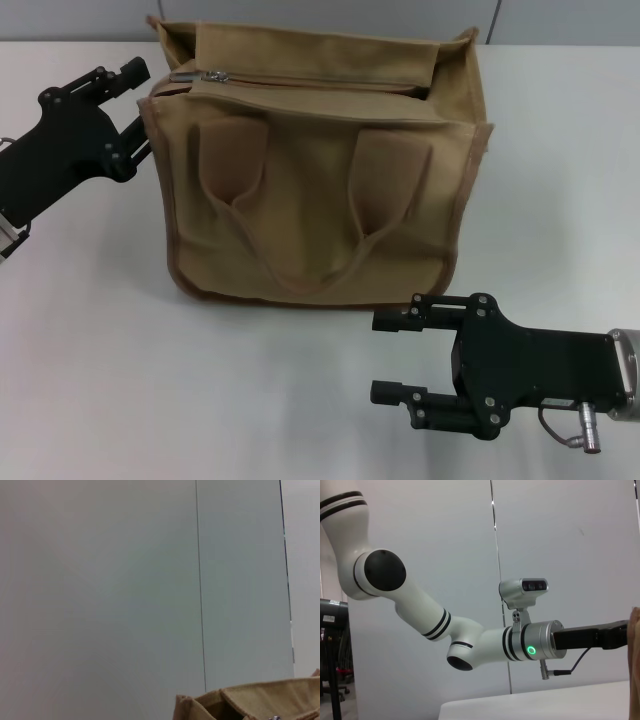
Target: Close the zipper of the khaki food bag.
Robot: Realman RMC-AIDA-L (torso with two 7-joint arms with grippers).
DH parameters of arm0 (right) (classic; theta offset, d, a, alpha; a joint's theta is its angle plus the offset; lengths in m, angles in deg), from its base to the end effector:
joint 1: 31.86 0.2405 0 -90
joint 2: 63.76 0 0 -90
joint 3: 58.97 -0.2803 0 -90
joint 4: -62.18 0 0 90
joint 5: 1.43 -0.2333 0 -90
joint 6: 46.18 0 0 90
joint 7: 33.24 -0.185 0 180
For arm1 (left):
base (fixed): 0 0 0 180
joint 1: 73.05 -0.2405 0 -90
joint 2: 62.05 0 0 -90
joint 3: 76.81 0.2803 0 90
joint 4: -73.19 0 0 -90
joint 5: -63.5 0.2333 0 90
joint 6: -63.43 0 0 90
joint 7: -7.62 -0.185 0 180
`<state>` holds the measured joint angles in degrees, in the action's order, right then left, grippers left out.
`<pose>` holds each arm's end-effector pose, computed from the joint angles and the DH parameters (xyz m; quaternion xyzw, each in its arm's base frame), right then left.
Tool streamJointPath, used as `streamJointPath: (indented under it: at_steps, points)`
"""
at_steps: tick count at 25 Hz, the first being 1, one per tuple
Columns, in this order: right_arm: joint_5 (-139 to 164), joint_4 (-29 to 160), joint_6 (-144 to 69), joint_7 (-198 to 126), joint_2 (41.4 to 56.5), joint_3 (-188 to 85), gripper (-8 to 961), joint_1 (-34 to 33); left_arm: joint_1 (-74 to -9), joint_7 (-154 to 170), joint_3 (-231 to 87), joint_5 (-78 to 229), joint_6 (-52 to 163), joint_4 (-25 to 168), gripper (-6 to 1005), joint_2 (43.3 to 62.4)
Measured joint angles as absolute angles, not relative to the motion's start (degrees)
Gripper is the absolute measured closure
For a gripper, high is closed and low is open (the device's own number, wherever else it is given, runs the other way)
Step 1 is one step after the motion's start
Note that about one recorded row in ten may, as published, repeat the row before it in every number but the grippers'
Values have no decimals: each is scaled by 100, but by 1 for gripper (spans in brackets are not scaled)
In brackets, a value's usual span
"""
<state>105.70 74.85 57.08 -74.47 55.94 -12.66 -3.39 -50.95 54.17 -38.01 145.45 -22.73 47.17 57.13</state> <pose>0.2547 0.2652 -0.1104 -0.9217 0.0411 0.3849 0.0239 -0.3061 0.3666 -0.0091 -0.8389 -0.1164 -0.3807 0.3713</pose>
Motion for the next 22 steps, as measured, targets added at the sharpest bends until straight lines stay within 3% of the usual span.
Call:
streamJointPath:
  at_steps: [6, 15, 22]
  points:
    - [10506, 7467, 5754, -7445, 5594, -1272, 340, -385, -5085, 5394, -3796, 14521, -2414, 4719, 716, 5712]
    - [9803, 7230, 5784, -6989, 5594, -1283, 340, -386, -5093, 5341, -3793, 14237, -2782, 4820, 939, 5713]
    - [8148, 6914, 5839, -6593, 5609, -1254, 339, -43, -4823, 5343, -3785, 14220, -3063, 5094, 980, 5712]
